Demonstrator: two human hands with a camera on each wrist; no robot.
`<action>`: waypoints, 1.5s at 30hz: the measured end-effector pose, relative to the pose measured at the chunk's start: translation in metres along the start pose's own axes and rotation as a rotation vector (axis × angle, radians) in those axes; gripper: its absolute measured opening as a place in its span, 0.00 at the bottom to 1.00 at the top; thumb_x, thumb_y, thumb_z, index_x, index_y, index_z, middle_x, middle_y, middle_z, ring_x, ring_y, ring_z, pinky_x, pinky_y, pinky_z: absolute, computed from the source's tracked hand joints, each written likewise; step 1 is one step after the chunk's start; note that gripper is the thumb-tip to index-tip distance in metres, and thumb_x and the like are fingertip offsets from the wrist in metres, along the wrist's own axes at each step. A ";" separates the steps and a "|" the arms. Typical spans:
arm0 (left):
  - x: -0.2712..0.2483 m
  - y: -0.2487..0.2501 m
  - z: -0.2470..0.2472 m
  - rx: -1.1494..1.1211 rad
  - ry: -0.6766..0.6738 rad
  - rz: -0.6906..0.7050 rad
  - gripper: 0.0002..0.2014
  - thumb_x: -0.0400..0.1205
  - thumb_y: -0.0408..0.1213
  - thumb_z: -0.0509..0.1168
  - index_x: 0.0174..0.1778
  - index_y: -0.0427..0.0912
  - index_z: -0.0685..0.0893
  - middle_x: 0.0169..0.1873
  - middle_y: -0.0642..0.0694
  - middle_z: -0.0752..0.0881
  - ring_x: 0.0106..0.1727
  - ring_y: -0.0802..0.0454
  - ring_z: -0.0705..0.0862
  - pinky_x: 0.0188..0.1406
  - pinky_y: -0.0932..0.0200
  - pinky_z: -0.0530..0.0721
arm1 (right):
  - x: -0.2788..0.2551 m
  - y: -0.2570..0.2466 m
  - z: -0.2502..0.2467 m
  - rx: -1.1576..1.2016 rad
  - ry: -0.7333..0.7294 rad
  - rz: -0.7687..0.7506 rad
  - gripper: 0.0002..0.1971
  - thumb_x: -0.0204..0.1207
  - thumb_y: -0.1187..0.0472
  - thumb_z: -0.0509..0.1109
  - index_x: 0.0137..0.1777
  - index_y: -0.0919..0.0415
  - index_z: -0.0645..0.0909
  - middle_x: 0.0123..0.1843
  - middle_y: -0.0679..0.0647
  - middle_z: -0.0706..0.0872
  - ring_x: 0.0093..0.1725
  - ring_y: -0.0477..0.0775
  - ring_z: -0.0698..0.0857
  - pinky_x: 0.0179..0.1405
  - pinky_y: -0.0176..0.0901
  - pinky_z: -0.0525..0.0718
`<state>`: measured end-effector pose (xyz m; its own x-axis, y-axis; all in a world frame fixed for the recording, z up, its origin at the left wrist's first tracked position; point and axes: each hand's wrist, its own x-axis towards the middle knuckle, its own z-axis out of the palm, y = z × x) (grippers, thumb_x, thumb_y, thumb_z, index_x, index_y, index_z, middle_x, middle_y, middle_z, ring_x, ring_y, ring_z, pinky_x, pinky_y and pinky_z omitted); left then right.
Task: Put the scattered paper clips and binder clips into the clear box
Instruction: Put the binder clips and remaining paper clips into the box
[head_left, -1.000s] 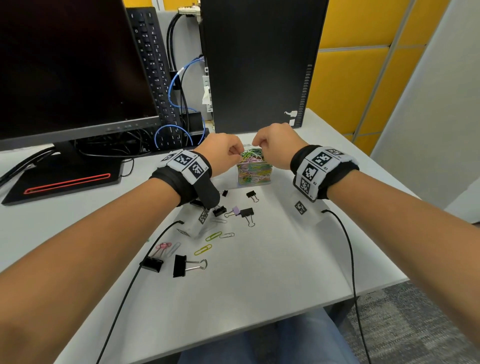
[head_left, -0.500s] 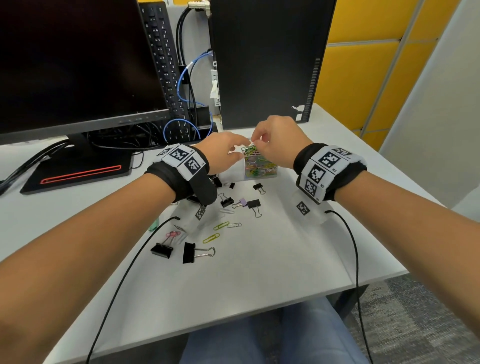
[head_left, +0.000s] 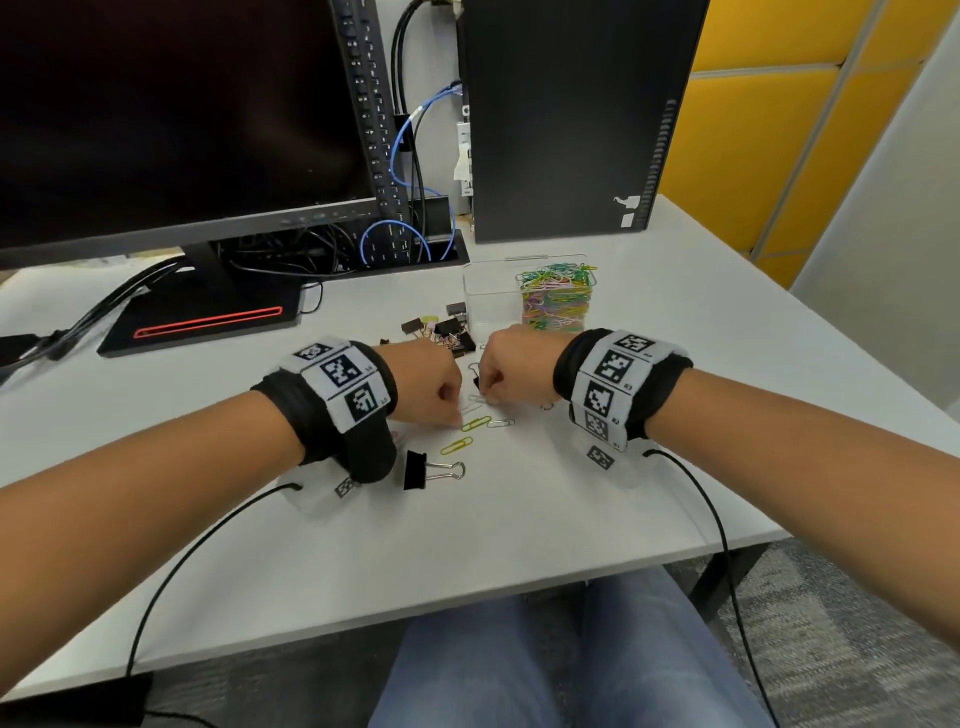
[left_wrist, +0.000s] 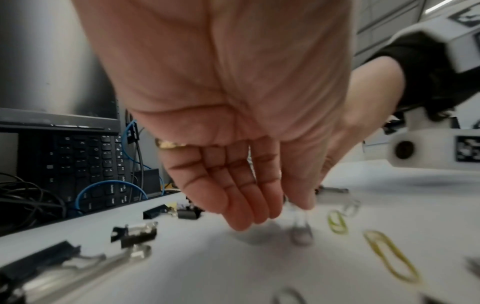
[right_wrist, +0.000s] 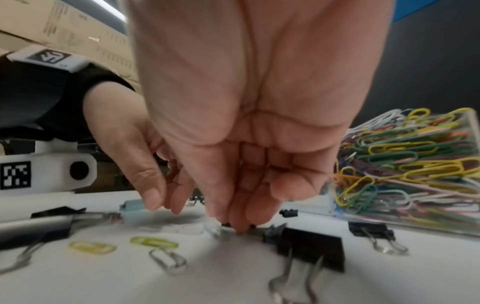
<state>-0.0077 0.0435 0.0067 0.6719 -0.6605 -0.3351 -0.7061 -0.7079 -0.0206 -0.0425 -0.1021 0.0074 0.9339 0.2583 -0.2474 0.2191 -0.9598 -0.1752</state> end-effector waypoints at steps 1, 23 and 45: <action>0.000 0.002 0.002 -0.003 0.011 -0.009 0.13 0.78 0.51 0.66 0.47 0.45 0.86 0.39 0.52 0.82 0.41 0.53 0.79 0.41 0.60 0.76 | 0.002 -0.002 0.001 -0.016 0.005 0.002 0.11 0.78 0.59 0.68 0.56 0.60 0.88 0.54 0.55 0.90 0.43 0.54 0.85 0.41 0.36 0.82; -0.006 -0.003 -0.005 -0.316 -0.119 0.024 0.09 0.74 0.43 0.74 0.48 0.48 0.85 0.30 0.58 0.83 0.32 0.64 0.79 0.31 0.75 0.75 | -0.004 -0.002 -0.005 -0.049 -0.161 0.007 0.11 0.68 0.61 0.77 0.51 0.58 0.89 0.41 0.51 0.88 0.38 0.49 0.83 0.42 0.40 0.85; -0.008 0.011 0.011 -0.122 -0.120 0.083 0.09 0.76 0.42 0.67 0.31 0.51 0.76 0.28 0.56 0.77 0.29 0.60 0.73 0.29 0.68 0.71 | -0.011 0.032 -0.042 0.115 0.167 0.145 0.09 0.72 0.64 0.71 0.32 0.56 0.77 0.38 0.50 0.84 0.39 0.50 0.82 0.30 0.33 0.75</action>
<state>-0.0230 0.0439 -0.0017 0.5759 -0.6886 -0.4407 -0.7207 -0.6821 0.1239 -0.0340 -0.1400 0.0446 0.9890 0.0881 -0.1186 0.0549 -0.9643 -0.2589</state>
